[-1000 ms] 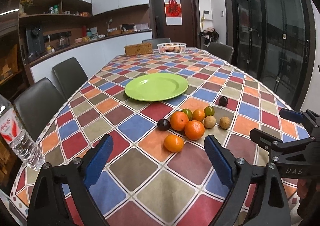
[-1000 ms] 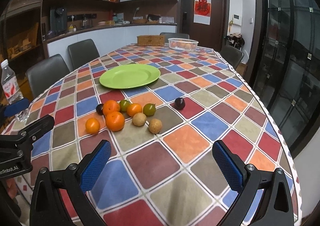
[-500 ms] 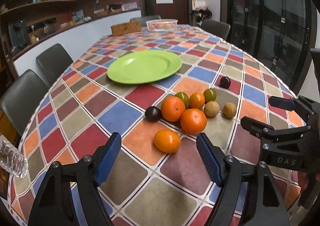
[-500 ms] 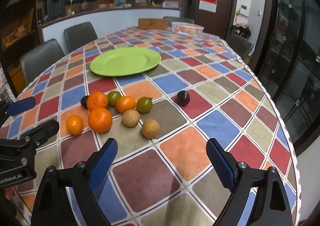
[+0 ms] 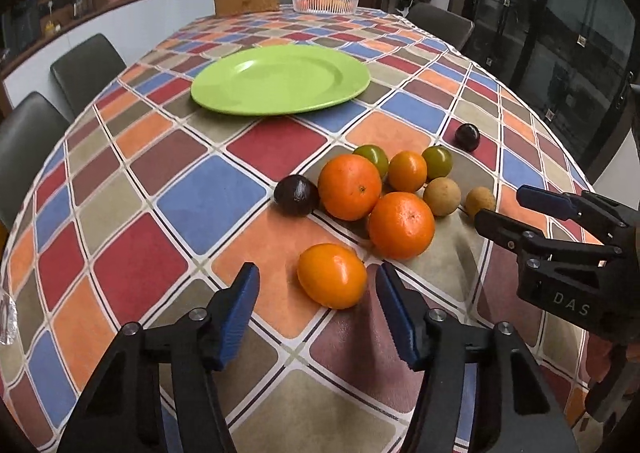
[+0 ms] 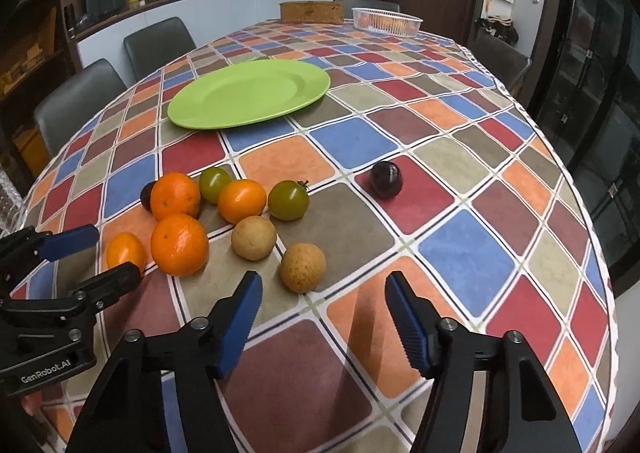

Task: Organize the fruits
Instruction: 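Move left gripper to the large orange while right gripper reaches the brown round fruit, then close left gripper on the orange while right gripper closes on the brown fruit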

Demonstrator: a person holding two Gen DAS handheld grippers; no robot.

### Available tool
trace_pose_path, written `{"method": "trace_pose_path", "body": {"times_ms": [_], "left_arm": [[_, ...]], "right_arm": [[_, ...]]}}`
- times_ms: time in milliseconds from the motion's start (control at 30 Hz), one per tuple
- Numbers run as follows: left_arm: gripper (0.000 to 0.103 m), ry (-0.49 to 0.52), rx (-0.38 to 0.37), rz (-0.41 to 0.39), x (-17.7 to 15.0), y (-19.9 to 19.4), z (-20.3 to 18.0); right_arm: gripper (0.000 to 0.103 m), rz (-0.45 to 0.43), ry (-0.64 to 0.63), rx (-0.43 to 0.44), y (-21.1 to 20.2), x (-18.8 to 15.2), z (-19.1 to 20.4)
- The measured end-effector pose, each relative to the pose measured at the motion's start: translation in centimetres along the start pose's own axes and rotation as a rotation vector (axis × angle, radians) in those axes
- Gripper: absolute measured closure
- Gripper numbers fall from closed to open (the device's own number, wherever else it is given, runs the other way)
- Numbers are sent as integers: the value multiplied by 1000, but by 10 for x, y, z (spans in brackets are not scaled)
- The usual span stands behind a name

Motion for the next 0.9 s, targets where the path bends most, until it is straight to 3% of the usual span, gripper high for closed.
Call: {"method": "trace_pose_path", "body": {"times_ms": [267,433,900], "left_arm": [[66,-46,-46,29,2,6,1],[67,-34,-46,29,3,6,-1],[67,23,-52,-42,17,-16,-9]], "right_arm": [[55,30,7,44,9,5,6],[74,56,7,57,14,3,6],[76,19,10,105,-7,9,12]]}}
Point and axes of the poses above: each gripper's, at about its wrist camera, not at the fingertips, and y roughly the way its jaws point, z to its left, x to its top, the point moved 7 cm from there along y, roughly the way its jaws point, and after that the axes turned 6 degrees about -x, right-handed, at the moved point
